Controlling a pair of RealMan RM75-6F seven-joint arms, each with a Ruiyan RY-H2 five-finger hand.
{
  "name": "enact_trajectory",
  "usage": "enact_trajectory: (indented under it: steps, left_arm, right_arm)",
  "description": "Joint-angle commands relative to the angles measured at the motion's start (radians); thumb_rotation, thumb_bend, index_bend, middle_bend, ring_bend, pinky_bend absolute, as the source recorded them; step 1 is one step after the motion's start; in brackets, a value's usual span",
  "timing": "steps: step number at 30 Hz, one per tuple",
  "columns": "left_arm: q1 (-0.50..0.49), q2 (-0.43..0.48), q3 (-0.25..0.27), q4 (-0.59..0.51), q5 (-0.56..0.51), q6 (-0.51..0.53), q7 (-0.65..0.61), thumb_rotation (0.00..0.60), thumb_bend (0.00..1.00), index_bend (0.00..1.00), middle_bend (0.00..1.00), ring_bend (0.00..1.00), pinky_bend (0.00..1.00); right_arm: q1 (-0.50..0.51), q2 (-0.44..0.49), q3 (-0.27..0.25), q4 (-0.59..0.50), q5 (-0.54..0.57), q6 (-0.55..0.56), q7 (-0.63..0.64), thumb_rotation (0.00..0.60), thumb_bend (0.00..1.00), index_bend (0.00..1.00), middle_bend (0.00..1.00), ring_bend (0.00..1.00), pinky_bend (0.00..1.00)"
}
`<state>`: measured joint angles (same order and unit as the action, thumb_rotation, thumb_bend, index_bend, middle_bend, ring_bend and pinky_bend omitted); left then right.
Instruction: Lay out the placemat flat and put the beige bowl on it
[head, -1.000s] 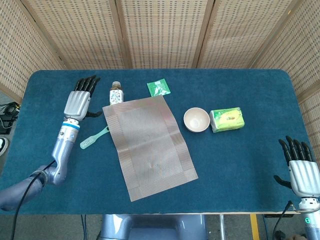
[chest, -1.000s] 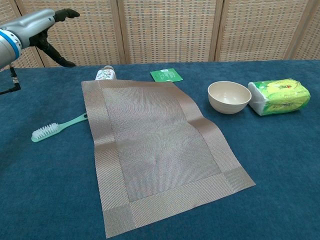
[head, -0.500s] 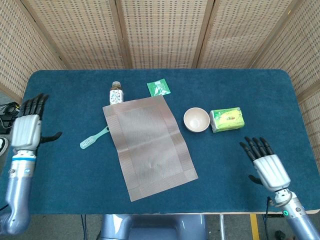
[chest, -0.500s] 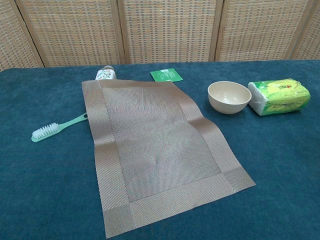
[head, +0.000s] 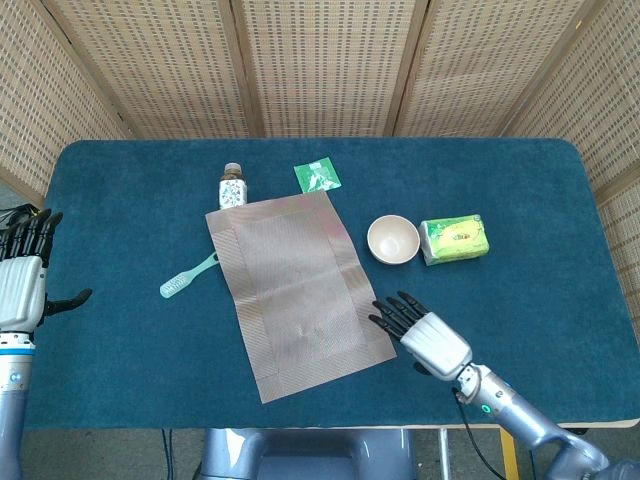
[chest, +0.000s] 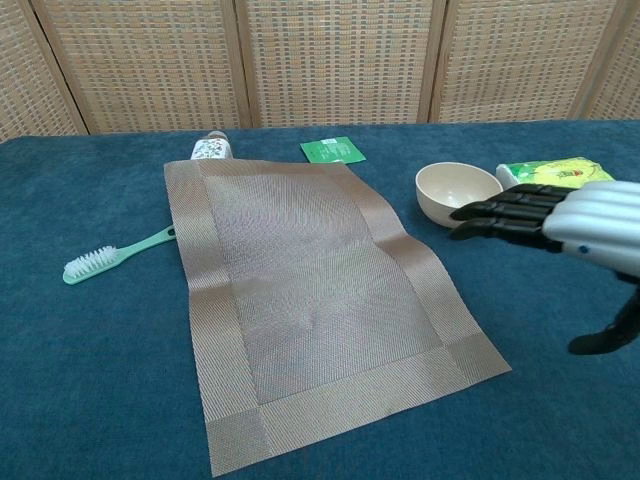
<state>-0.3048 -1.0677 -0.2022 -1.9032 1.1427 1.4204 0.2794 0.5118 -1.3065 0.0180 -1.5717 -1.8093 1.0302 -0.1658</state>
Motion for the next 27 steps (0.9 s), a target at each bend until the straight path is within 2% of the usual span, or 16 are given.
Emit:
enact_trajectory:
  steps: [1, 5, 11, 27]
  left_arm:
    - [-0.004, -0.004, 0.001, 0.007, -0.001, -0.01, -0.003, 0.6, 0.0, 0.0, 0.0, 0.0, 0.0]
    - [-0.006, -0.003, -0.002, 0.015, -0.007, -0.02, -0.011, 0.6, 0.0, 0.0, 0.0, 0.0, 0.0]
    - [-0.005, 0.003, -0.006, 0.028, -0.014, -0.035, -0.035, 0.6, 0.0, 0.0, 0.0, 0.0, 0.0]
    - [-0.008, 0.004, -0.006, 0.031, -0.012, -0.05, -0.046, 0.6, 0.0, 0.0, 0.0, 0.0, 0.0]
  right_arm:
    - [0.051, -0.063, 0.013, 0.026, 0.005, -0.062, -0.036, 0.6, 0.0, 0.1, 0.0, 0.0, 0.0]
    - [0.092, -0.128, 0.012, 0.076, 0.025, -0.118, -0.036, 0.6, 0.0, 0.12, 0.0, 0.0, 0.0]
    - [0.123, -0.193, -0.008, 0.17, 0.03, -0.136, -0.026, 0.6, 0.0, 0.12, 0.0, 0.0, 0.0]
    - [0.146, -0.244, -0.063, 0.263, 0.034, -0.103, -0.003, 0.6, 0.0, 0.12, 0.0, 0.0, 0.0]
